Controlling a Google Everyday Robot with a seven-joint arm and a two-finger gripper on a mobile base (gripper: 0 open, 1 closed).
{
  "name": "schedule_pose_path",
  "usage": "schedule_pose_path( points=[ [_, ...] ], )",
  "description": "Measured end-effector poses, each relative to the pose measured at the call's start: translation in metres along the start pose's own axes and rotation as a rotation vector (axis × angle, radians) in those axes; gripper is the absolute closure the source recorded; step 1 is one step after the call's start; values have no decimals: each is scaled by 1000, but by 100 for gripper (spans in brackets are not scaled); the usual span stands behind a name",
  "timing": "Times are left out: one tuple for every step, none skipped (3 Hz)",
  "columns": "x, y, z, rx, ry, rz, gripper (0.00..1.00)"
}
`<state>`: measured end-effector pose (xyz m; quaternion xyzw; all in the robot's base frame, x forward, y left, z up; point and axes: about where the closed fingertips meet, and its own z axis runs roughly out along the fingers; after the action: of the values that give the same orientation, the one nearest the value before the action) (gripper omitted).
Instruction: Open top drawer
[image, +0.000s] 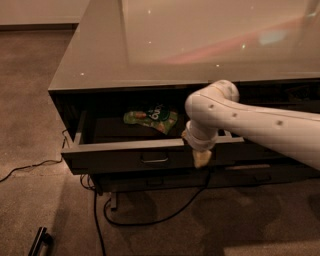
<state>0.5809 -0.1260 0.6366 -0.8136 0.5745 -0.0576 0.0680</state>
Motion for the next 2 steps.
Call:
schedule_pose_path(
  points=[
    [3,30,0,-26,23,10,0],
    [-3,23,15,-44,6,15,0]
  ],
)
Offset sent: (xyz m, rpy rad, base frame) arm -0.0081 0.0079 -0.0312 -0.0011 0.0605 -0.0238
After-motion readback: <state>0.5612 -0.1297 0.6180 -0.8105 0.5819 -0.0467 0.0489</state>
